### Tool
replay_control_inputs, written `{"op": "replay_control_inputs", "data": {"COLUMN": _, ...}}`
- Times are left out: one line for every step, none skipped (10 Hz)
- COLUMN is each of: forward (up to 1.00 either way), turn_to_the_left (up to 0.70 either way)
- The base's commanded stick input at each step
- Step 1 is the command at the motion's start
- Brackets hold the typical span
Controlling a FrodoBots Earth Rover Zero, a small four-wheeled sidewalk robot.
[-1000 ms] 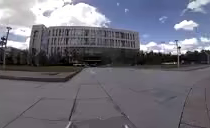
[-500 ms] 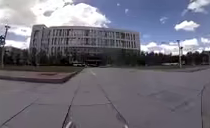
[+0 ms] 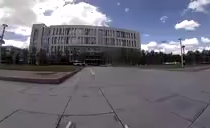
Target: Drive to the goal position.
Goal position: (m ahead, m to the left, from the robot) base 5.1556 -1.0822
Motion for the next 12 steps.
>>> {"op": "replay_control_inputs", "data": {"forward": 0.7, "turn_to_the_left": 0.0}}
{"op": "replay_control_inputs", "data": {"forward": 0.7, "turn_to_the_left": 0.0}}
{"op": "replay_control_inputs", "data": {"forward": 0.7, "turn_to_the_left": 0.0}}
{"op": "replay_control_inputs", "data": {"forward": 0.7, "turn_to_the_left": 0.0}}
{"op": "replay_control_inputs", "data": {"forward": 0.7, "turn_to_the_left": 0.0}}
{"op": "replay_control_inputs", "data": {"forward": 0.7, "turn_to_the_left": 0.0}}
{"op": "replay_control_inputs", "data": {"forward": 0.7, "turn_to_the_left": 0.0}}
{"op": "replay_control_inputs", "data": {"forward": 0.7, "turn_to_the_left": 0.0}}
{"op": "replay_control_inputs", "data": {"forward": 0.7, "turn_to_the_left": 0.0}}
{"op": "replay_control_inputs", "data": {"forward": 0.7, "turn_to_the_left": 0.0}}
{"op": "replay_control_inputs", "data": {"forward": 0.7, "turn_to_the_left": 0.0}}
{"op": "replay_control_inputs", "data": {"forward": 0.7, "turn_to_the_left": 0.0}}
